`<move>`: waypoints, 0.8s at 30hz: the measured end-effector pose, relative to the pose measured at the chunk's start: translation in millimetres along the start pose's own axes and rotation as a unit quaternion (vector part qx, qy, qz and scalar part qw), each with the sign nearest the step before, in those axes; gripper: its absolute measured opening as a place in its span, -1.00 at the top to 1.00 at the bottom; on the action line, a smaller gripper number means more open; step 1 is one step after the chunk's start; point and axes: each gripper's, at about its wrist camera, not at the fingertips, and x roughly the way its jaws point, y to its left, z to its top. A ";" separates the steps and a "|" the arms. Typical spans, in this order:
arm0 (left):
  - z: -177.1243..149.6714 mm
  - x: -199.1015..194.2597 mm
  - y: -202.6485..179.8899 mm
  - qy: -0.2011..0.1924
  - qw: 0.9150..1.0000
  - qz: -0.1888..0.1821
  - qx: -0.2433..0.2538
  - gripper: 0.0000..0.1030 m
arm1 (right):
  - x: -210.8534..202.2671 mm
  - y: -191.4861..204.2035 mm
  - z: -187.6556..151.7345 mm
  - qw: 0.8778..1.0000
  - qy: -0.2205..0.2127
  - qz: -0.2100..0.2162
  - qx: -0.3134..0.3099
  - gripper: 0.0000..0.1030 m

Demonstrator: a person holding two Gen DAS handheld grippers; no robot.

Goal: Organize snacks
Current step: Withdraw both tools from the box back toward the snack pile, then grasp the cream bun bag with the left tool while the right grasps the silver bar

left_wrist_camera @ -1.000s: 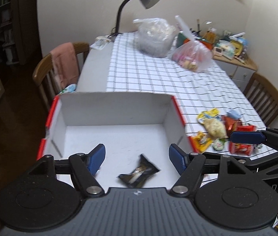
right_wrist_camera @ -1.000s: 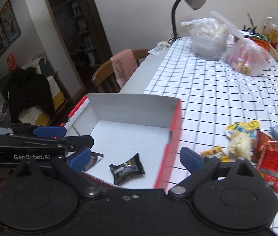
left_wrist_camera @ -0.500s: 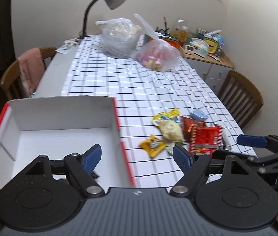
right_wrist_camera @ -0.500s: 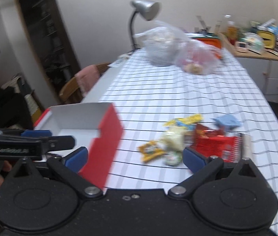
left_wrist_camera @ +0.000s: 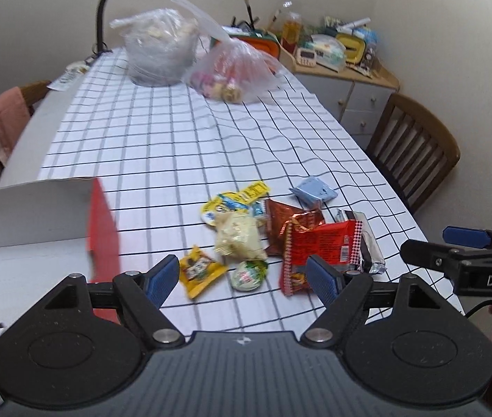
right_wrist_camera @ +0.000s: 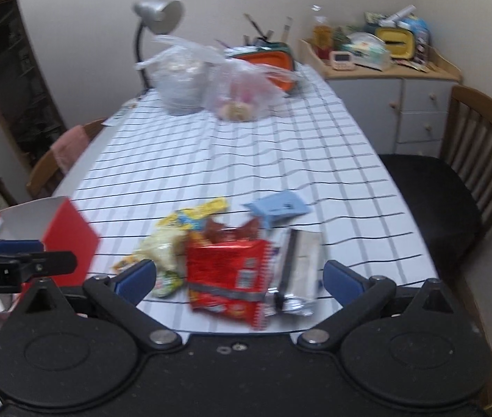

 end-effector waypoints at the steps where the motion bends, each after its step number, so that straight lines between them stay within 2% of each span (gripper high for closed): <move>1: 3.4 7.1 -2.8 0.005 1.000 0.000 0.001 -0.55 | 4.9 -8.2 1.8 1.000 0.005 -0.006 0.006 -0.99; 5: 13.4 34.3 -13.2 0.025 1.000 -0.002 0.006 -0.55 | 27.6 -36.9 10.1 0.999 0.028 -0.018 0.033 -0.99; 11: 26.0 72.5 -18.1 0.053 0.998 0.028 0.007 -0.55 | 62.3 -65.3 21.8 0.994 0.063 -0.031 0.080 -0.95; 20: 47.6 124.4 -3.9 0.104 0.993 0.059 -0.003 -0.55 | 114.9 -73.3 36.4 0.985 0.115 -0.043 0.118 -0.83; 24: 51.7 143.0 -1.0 0.130 0.989 0.065 -0.008 -0.55 | 134.9 -73.2 36.5 0.981 0.142 -0.049 0.123 -0.69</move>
